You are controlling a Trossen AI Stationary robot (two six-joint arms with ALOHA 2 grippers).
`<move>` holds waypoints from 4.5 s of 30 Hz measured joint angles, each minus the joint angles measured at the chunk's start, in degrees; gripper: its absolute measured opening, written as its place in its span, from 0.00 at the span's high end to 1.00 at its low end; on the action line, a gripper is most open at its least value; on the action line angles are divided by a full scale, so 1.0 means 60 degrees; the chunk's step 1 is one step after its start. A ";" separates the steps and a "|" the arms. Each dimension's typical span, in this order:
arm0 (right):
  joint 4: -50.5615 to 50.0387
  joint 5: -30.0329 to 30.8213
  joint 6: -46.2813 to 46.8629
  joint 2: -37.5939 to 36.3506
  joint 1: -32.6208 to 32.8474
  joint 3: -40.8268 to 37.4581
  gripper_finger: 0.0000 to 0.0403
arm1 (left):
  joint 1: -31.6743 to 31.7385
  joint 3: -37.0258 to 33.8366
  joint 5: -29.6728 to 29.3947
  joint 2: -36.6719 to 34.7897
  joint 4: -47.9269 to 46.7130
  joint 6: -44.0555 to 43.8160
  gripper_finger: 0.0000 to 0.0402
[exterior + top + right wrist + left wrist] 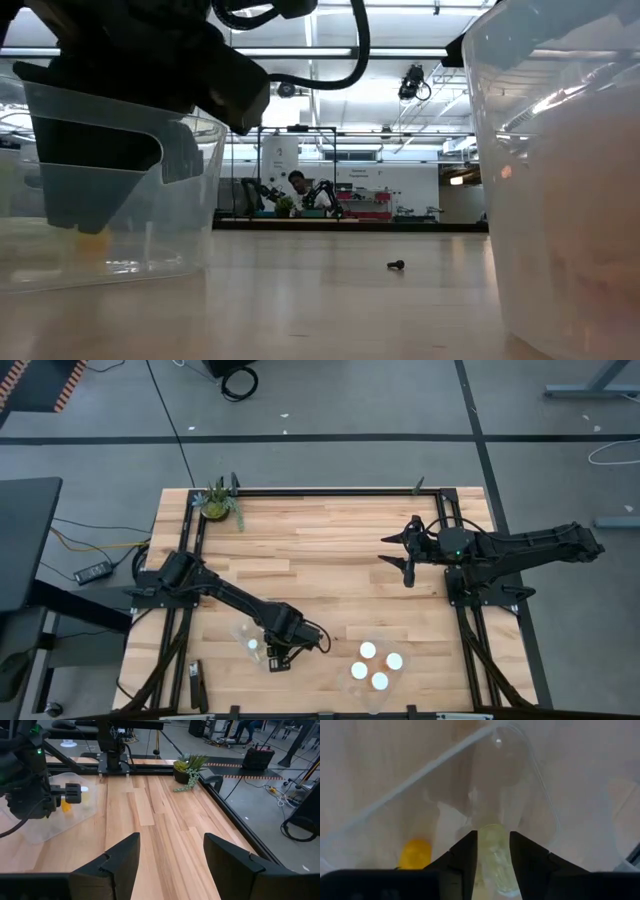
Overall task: Pick and place medicine bottles into bin by pill shape (circle, oval)
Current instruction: Adjust the small yellow pill bottle
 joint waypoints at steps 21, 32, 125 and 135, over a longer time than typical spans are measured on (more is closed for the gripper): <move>0.0002 0.0000 -0.0014 -0.0003 0.0000 0.0000 0.44 | -0.0202 -0.0044 0.0249 0.0240 -0.0430 0.0693 0.53; 0.0000 0.0000 -0.0013 -0.0004 0.0000 0.0000 0.44 | -0.0206 -0.0036 -0.0056 0.0481 -0.0403 0.0687 0.66; 0.5473 -0.0888 -0.0269 0.2622 0.0051 -0.0878 0.44 | 0.4089 0.7032 -0.3264 0.0618 -0.0500 0.6085 0.72; 0.5571 -0.0142 -0.0509 0.3046 0.0138 -0.0754 0.44 | 0.3745 0.7024 -0.4269 0.0732 -0.0346 0.6215 0.71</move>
